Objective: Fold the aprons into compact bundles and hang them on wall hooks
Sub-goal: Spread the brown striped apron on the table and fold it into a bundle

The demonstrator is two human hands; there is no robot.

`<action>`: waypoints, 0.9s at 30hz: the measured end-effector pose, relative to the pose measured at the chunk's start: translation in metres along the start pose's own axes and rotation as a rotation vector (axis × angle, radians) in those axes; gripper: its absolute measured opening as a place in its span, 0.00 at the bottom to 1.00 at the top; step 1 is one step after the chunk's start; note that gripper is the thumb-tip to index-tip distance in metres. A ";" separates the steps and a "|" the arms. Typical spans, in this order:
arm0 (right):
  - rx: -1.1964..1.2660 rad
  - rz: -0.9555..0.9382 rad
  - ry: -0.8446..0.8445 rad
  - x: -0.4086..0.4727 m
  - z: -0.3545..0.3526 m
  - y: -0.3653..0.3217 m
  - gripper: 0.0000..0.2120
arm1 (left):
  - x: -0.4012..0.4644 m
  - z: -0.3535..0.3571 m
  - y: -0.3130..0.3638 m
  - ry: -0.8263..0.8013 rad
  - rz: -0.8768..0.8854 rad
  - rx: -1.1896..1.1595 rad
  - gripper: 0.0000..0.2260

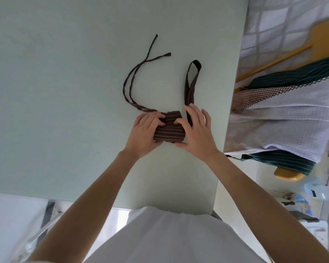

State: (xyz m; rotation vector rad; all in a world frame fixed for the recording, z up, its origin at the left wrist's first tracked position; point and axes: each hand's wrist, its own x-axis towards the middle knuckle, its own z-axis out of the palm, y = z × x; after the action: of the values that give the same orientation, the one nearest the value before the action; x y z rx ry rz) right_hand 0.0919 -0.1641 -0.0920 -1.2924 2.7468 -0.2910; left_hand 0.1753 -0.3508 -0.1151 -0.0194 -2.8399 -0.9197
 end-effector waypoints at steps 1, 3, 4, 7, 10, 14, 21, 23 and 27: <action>-0.007 -0.034 -0.038 -0.002 0.001 0.002 0.27 | 0.000 -0.001 -0.004 -0.055 0.010 -0.046 0.19; 0.024 -0.075 -0.085 -0.001 0.005 0.004 0.27 | 0.001 -0.004 -0.008 -0.155 -0.041 -0.088 0.20; 0.050 -0.065 -0.099 0.001 0.007 0.004 0.27 | 0.003 -0.006 -0.009 -0.196 -0.076 -0.093 0.21; 0.109 0.036 -0.120 0.009 0.011 0.006 0.29 | 0.009 -0.008 -0.013 -0.265 -0.150 -0.105 0.25; 0.203 0.125 -0.116 0.017 0.010 0.010 0.25 | 0.014 -0.006 -0.014 -0.269 -0.163 -0.103 0.25; 0.523 0.185 -0.170 0.021 0.001 0.016 0.21 | 0.016 -0.009 -0.010 -0.311 -0.241 -0.171 0.28; 1.234 0.616 -0.089 0.009 -0.053 -0.001 0.16 | 0.002 -0.043 0.024 -0.020 -0.599 -0.824 0.09; 1.376 0.690 -0.095 0.006 -0.060 -0.002 0.18 | -0.004 -0.046 0.036 0.084 -0.664 -0.779 0.06; 1.650 0.792 -0.051 -0.003 -0.067 0.001 0.21 | -0.026 -0.050 0.063 -0.080 -0.760 -0.663 0.06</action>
State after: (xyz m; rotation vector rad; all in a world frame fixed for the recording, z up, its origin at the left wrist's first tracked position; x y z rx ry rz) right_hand 0.0818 -0.1526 -0.0267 0.2069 1.5920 -1.7232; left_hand 0.2122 -0.3276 -0.0427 1.0044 -2.4457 -1.9839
